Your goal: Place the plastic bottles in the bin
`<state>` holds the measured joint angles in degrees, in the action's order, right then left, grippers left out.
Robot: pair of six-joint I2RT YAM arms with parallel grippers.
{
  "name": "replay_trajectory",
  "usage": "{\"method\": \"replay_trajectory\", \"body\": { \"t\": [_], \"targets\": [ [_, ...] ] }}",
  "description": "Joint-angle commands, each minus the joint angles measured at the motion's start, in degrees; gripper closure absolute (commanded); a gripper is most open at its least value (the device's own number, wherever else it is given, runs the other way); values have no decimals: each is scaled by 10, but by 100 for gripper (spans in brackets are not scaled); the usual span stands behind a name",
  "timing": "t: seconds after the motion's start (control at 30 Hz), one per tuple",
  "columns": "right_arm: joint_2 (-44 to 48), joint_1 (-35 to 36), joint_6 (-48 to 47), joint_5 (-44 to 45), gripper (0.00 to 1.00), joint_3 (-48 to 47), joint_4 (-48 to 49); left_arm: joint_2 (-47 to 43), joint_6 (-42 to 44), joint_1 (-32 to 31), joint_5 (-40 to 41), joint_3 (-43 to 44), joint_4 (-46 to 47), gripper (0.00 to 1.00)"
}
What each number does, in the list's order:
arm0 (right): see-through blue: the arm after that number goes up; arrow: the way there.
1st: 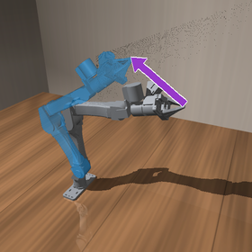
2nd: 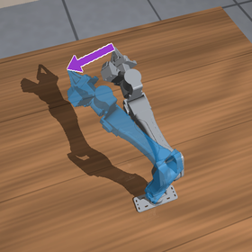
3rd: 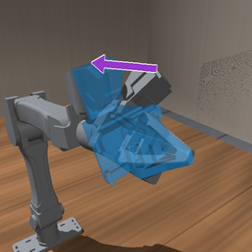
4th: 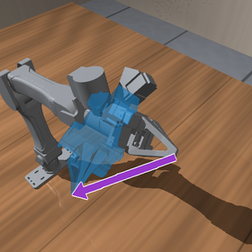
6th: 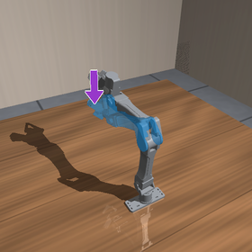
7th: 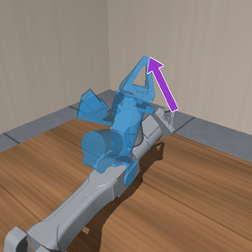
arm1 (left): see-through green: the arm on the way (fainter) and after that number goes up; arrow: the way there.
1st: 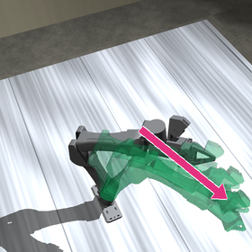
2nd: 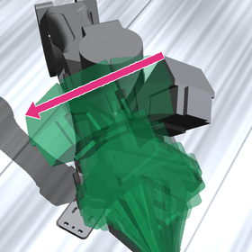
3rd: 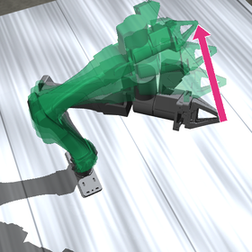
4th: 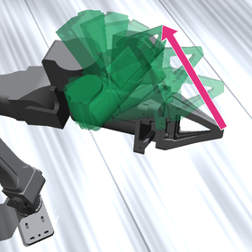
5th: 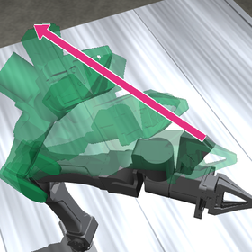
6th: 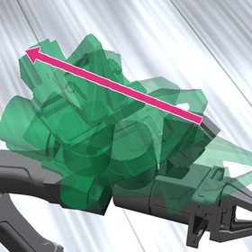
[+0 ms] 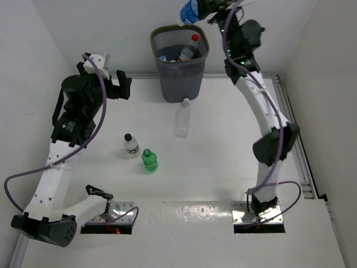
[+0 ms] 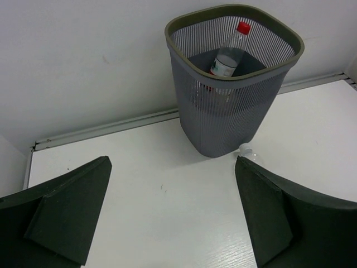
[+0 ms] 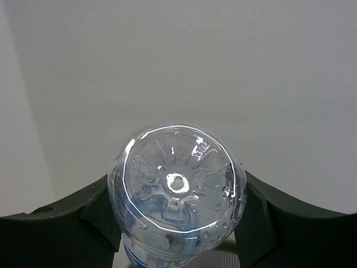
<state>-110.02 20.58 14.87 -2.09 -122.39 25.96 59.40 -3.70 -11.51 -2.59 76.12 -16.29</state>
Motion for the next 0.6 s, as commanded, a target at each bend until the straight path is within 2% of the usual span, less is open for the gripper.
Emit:
{"method": "replay_trajectory", "body": {
  "t": [0.0, 0.1, 0.13, 0.2, 0.3, 0.37, 0.4, 0.43, 0.5, 0.57],
  "targets": [
    [-89, -8, 5, 40, 97, -51, 93, -9, 0, 9, 2, 5, 27, 0],
    [-164, 1, -18, 50, 49, -92, 119, -14, 6, 14, 2, -5, 20, 0],
    [-192, 7, -22, 57, 19, -100, 129, -14, 12, 19, 2, -5, 14, 0],
    [-210, 13, -27, 63, 1, -106, 133, -14, 22, 19, 2, -5, -5, 0],
    [-172, 10, -6, 44, 1, -76, 117, -14, 58, 19, 2, 0, -52, 0],
    [-131, 12, 0, 34, 0, -57, 101, -14, 114, 24, -7, -5, -93, 0],
    [-122, 9, 1, 26, 0, -55, 96, -21, 144, 25, -26, -5, -109, 0],
    [-111, 8, 1, 24, 0, -51, 78, -21, 179, 32, -89, -24, -130, 0],
    [-58, 2, 12, 23, 0, -22, 44, -37, 235, 38, -134, -46, -181, 0],
    [-6, -4, 20, -9, 0, 22, 10, -43, 304, 44, -185, -61, -231, 7]
  ]
}}
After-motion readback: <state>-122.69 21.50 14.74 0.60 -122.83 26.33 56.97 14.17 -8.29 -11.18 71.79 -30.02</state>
